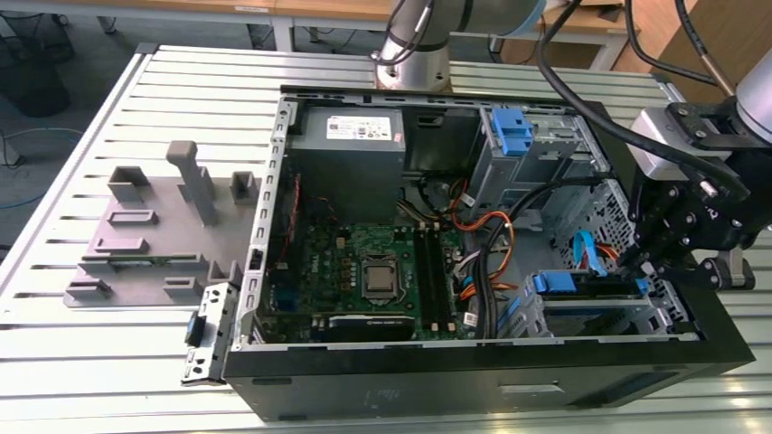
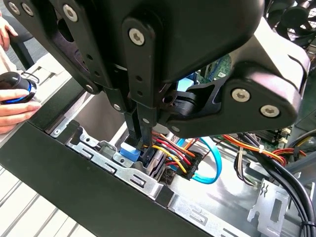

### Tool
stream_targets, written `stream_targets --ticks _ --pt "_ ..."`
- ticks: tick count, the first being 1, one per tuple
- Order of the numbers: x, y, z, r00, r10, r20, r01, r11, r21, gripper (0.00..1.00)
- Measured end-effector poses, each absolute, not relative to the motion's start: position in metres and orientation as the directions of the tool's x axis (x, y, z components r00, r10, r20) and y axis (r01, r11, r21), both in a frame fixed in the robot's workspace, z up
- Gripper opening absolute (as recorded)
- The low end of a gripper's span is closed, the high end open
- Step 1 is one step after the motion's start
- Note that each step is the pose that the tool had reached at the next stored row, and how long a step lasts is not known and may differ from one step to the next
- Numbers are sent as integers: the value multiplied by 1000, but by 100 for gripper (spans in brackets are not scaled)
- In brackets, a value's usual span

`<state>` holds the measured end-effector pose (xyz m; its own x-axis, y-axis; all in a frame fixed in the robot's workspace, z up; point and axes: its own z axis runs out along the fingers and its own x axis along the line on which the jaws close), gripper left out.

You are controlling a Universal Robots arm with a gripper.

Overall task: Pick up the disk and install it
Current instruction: 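Insert the second disk wire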

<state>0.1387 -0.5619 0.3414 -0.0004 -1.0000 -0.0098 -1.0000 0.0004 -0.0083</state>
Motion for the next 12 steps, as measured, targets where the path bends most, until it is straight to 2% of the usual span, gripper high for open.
stream_targets --ticks 9,10,12 --pt "139 -562 341 0 -1000 -10 -1000 0 -8 17" --pt "139 -562 341 0 -1000 -10 -1000 0 -8 24" --pt "139 -562 341 0 -1000 -10 -1000 0 -8 24"
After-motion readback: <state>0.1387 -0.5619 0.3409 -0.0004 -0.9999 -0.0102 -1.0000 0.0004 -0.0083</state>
